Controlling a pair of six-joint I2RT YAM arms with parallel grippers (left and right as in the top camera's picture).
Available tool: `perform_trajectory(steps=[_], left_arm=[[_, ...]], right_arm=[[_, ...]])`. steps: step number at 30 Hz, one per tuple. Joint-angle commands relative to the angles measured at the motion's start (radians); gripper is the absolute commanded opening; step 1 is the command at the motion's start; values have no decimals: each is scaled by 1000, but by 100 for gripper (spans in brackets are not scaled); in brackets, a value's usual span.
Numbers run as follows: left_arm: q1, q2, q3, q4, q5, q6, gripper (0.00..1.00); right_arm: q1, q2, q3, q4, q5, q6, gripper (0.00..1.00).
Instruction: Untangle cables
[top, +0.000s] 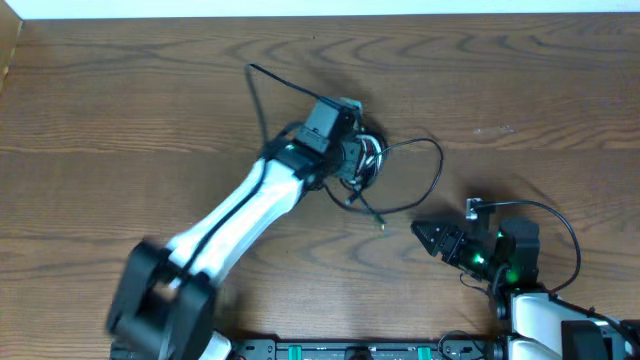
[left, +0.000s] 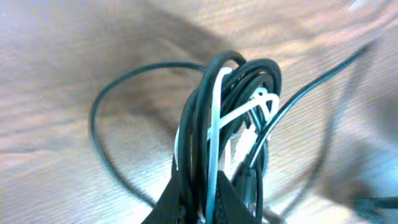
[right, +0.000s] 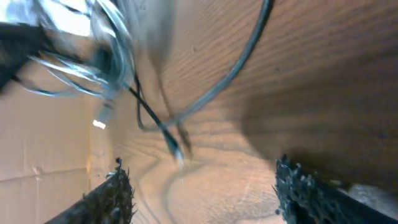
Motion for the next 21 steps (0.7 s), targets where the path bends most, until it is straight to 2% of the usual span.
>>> perform_trajectory(steps=[1, 6, 12, 14, 17, 21], left_arm=[[4, -142, 6, -31, 6, -12, 7], [4, -254, 6, -85, 18, -12, 7], [4, -316, 6, -129, 84, -11, 7], [4, -320, 6, -136, 112, -12, 7], [4, -319, 6, -145, 159, -11, 7], [3, -319, 6, -150, 197, -11, 7]], right_arm=[[-2, 16, -21, 92, -100, -78, 71], [-2, -3, 28, 214, -263, -14, 71], [-1, -44, 98, 213, -314, -8, 70], [-1, -53, 115, 213, -314, 41, 70], [-1, -63, 142, 218, -313, 185, 63], [-1, -64, 153, 342, -285, 359, 61]])
